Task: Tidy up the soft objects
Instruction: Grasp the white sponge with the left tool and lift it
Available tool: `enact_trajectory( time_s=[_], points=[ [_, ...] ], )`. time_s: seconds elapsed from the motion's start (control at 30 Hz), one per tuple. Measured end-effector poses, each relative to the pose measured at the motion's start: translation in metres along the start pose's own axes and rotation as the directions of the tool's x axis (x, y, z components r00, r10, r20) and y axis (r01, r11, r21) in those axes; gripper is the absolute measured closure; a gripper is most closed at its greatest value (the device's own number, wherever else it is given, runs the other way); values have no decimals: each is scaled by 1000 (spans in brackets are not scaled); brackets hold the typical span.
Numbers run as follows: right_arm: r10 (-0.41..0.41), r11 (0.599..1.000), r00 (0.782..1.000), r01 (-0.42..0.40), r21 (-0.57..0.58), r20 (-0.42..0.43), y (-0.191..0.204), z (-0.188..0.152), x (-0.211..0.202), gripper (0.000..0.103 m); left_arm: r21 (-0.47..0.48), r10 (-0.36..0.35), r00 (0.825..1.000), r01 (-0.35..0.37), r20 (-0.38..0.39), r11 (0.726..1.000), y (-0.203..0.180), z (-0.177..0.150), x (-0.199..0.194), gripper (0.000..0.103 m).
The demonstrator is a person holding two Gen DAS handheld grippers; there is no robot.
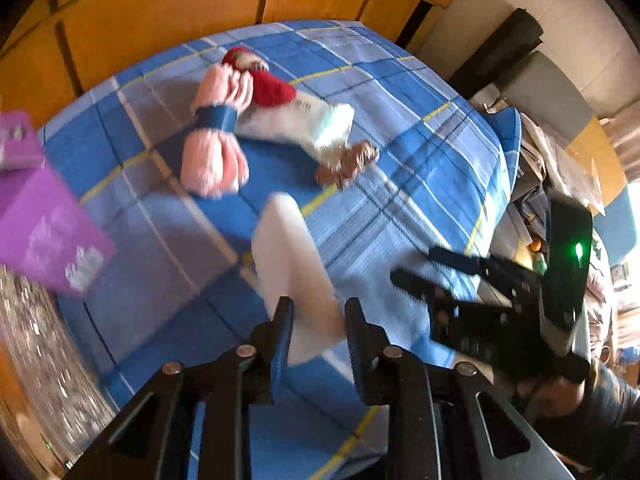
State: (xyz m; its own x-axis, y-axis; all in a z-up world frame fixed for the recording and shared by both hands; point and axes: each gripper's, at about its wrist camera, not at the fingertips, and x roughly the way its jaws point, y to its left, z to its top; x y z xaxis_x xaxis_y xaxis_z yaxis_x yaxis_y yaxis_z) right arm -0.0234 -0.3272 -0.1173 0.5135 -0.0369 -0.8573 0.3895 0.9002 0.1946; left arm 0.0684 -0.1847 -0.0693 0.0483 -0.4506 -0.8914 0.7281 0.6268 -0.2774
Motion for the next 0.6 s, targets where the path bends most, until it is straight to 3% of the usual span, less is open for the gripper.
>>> enact_trajectory(
  time_s=[0.1,0.23,0.27,0.37,0.47,0.53,0.6],
  points=[
    [-3,1000,1000,3,2,-3,-2,-1,0,42,-37,-24,1000,24,11,999,7,-14,-1,54],
    [-19,1000,1000,19,0,5,-4,1,-2,42,-93,-48,999,50,24,994,15,-23,0,52],
    [-23,1000,1000,23,1,7,-4,2,-2,42,-106,-32,999,35,29,994,17,-24,0,52],
    [-30,1000,1000,30,10,10,-7,2,-4,42,-137,126,991,-120,36,983,22,-26,-2,51],
    [-28,999,1000,28,17,6,-8,2,-2,42,-168,140,988,-129,59,977,24,-31,-12,46],
    [-26,1000,1000,25,16,2,-7,2,-1,42,-194,137,987,-119,85,974,27,-34,-21,31],
    [-26,1000,1000,26,15,4,-7,2,-1,42,-197,151,983,-130,99,972,28,-37,-26,28]
  ],
)
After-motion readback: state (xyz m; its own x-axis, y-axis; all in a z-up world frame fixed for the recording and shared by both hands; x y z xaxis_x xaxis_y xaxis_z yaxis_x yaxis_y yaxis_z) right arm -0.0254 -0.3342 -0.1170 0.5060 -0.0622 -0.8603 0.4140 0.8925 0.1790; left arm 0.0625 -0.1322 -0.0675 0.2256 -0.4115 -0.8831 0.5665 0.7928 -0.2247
